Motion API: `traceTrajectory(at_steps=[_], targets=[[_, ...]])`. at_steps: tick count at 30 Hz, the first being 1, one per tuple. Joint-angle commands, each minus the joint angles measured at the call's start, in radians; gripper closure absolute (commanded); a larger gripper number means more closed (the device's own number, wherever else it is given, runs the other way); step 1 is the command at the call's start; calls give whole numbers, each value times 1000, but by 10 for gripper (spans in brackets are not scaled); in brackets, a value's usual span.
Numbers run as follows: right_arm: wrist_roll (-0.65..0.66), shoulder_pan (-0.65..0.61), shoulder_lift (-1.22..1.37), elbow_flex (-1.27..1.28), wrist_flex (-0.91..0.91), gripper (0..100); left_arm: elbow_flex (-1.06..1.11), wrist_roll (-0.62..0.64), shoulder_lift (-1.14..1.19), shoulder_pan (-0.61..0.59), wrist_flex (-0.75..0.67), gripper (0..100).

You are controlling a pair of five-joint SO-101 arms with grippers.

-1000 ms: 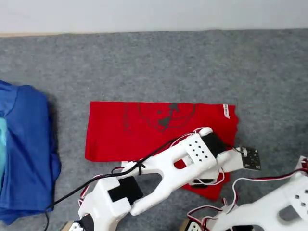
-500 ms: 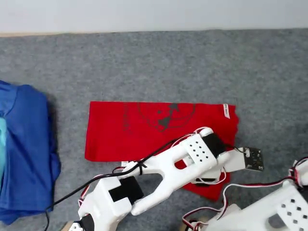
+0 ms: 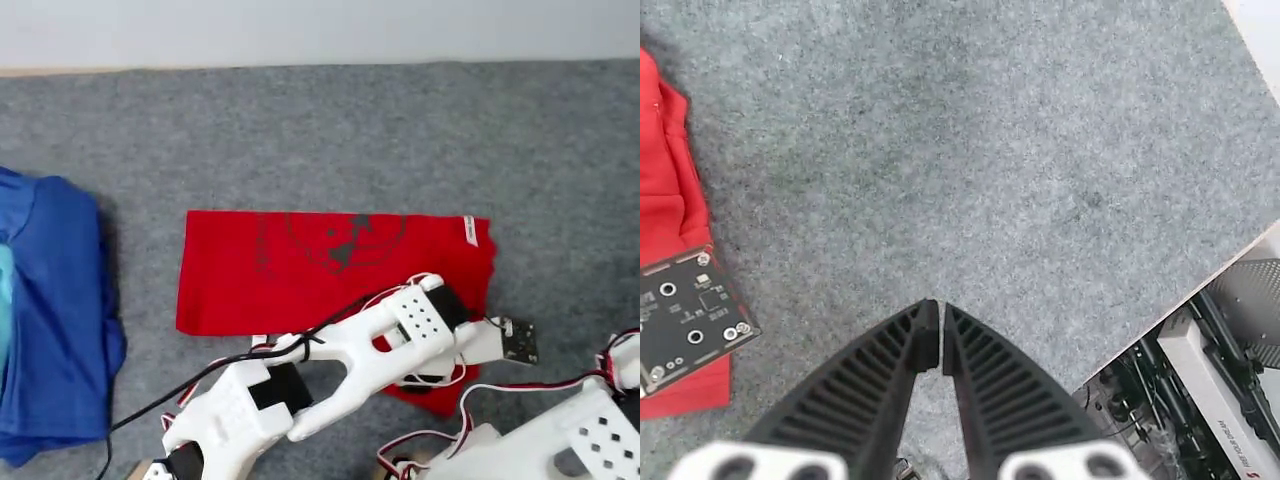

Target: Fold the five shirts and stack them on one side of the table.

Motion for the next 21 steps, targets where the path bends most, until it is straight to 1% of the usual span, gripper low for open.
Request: traceTrajectory(at_steps=[1, 9, 18, 21], targets=[[9, 10, -15, -3, 41, 989, -31, -9, -6, -5, -34, 867], [9, 8, -15, -3, 41, 989, -28, -9, -5, -5, -83, 874], [9, 10, -15, -3, 41, 989, -25, -9, -3, -5, -94, 980], [9, 10, -15, -3, 41, 989, -30, -9, -8, -5, -75, 997]])
